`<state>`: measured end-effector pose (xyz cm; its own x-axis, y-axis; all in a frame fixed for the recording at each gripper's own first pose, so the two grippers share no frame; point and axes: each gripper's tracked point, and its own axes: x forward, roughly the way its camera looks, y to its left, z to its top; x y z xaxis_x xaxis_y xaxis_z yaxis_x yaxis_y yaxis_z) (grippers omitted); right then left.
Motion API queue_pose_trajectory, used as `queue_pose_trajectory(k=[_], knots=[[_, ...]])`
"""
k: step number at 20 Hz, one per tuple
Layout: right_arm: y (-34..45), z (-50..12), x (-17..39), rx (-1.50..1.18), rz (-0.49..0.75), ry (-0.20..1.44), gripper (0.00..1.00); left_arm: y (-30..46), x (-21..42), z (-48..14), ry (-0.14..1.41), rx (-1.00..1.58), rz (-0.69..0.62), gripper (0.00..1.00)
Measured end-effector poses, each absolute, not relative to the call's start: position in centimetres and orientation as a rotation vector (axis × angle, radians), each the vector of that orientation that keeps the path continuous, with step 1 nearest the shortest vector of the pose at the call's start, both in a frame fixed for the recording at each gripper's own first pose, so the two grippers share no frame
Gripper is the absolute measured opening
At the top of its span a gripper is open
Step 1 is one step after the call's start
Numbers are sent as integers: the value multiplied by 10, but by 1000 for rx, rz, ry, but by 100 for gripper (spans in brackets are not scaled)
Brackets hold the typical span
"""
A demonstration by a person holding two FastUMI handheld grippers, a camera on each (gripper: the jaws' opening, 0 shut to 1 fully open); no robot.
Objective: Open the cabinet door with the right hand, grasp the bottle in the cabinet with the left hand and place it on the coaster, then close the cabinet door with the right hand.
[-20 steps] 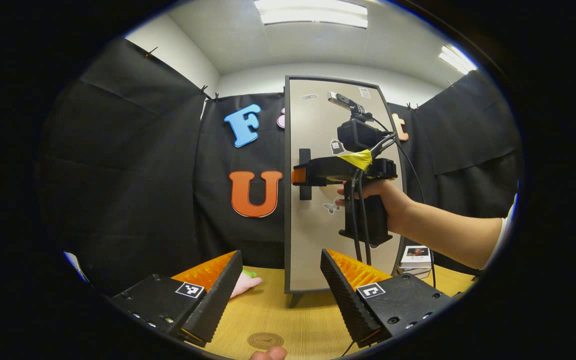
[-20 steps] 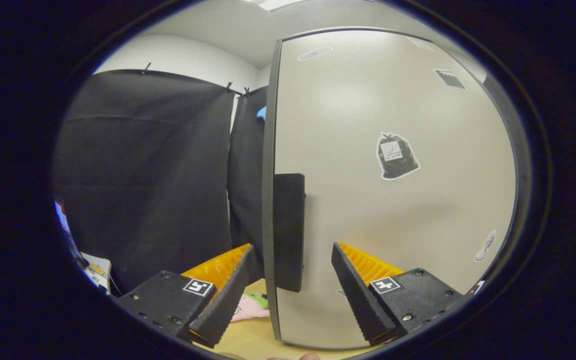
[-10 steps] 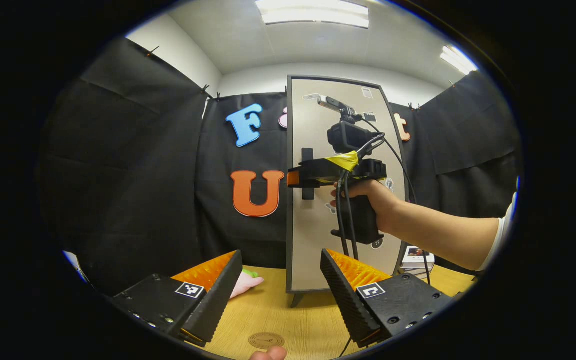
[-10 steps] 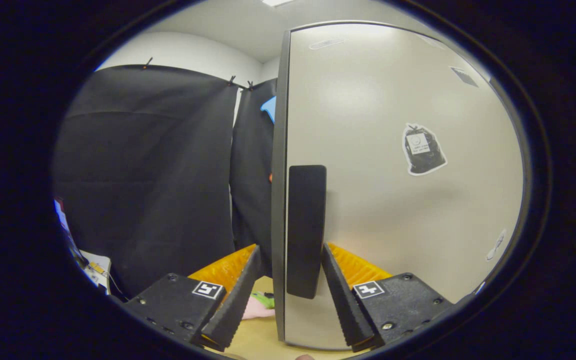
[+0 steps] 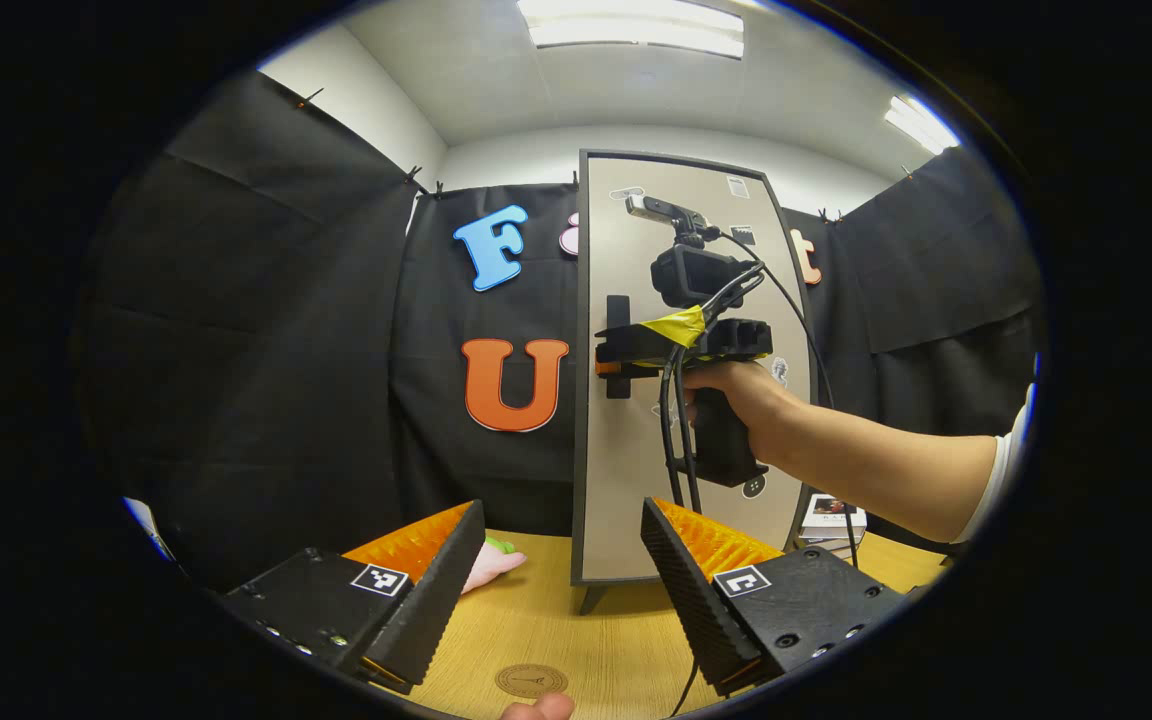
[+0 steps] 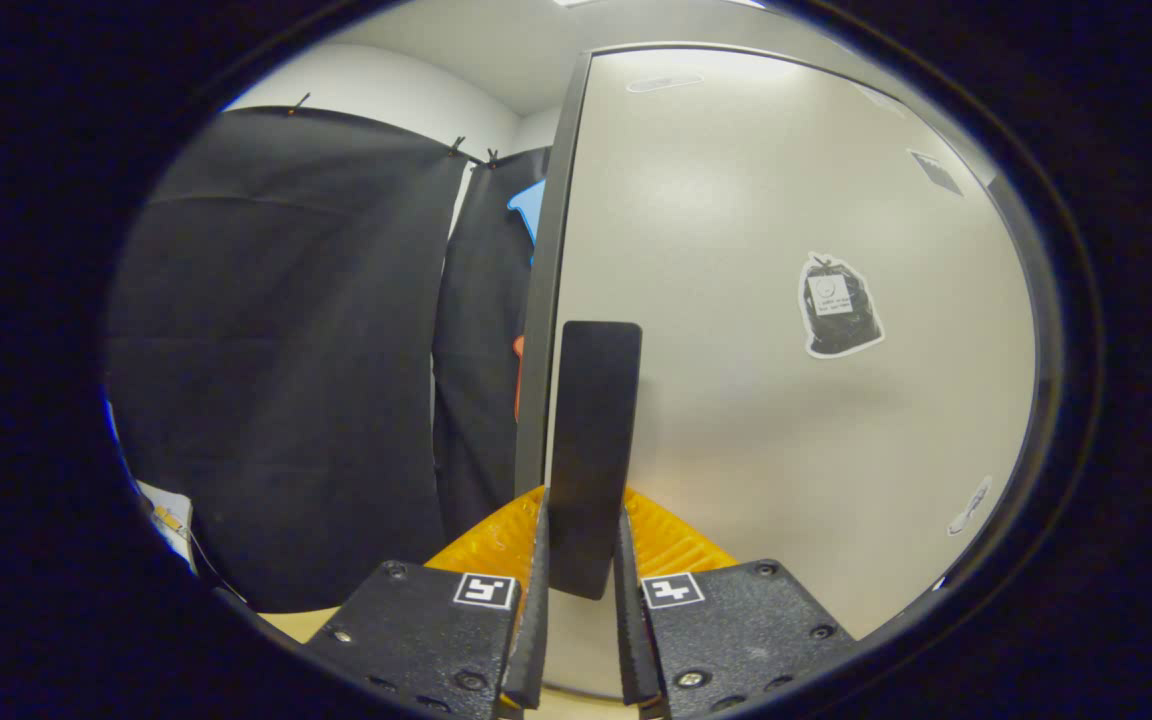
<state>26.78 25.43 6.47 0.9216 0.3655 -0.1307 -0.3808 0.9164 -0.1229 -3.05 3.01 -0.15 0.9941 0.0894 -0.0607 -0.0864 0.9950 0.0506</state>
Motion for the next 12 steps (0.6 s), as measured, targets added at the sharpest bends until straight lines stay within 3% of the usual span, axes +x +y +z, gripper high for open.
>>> queue_pose_trajectory(k=[2, 9, 12], knots=[[254, 63, 269, -122, 390, 115, 26, 30, -31, -1, 60, 47, 81, 95], [250, 56, 250, -114, 431, 131, 25, 32, -32, -2, 62, 42, 96, 95], [249, 57, 236, -85, 480, 152, 19, 33, -32, -1, 55, 37, 104, 95]])
